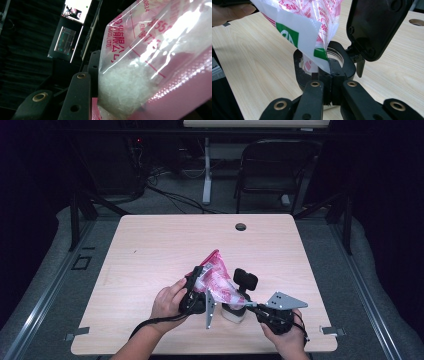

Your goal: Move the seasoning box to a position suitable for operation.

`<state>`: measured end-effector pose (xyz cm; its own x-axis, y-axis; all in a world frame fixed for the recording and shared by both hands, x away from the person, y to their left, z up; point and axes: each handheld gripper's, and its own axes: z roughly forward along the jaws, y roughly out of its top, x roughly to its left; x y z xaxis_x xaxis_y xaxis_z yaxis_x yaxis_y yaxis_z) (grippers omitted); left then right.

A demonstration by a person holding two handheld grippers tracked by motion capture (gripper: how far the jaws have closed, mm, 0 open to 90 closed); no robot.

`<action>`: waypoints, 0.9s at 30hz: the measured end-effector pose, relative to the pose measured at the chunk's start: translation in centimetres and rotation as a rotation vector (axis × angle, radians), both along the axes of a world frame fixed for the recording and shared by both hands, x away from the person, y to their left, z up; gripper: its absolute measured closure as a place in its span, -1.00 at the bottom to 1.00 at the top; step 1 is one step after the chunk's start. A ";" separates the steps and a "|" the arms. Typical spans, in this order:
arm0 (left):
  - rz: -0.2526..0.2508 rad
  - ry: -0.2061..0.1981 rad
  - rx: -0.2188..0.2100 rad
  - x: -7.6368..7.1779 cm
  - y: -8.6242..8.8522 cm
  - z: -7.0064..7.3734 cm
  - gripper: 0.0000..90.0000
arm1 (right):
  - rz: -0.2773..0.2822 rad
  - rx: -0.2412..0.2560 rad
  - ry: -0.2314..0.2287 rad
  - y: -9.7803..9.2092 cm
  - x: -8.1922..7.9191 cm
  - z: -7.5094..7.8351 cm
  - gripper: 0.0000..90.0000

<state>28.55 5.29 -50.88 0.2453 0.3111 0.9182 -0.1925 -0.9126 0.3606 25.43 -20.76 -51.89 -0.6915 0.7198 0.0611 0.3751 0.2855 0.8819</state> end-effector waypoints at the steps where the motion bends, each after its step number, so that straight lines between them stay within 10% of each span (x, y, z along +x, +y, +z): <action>1: 0.000 0.002 -0.001 0.0 0.0 0.0 0.53 | -0.003 0.006 -0.001 0.0 0.0 0.0 0.99; 27: 0.005 0.029 -0.021 0.0 0.7 -0.6 0.54 | -0.009 0.025 -0.019 0.1 0.2 0.4 0.99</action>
<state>28.51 5.98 -51.50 0.2704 0.3314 0.9039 -0.1771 -0.9058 0.3850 25.61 -20.64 -51.47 -0.6859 0.7247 0.0657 0.3605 0.2600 0.8958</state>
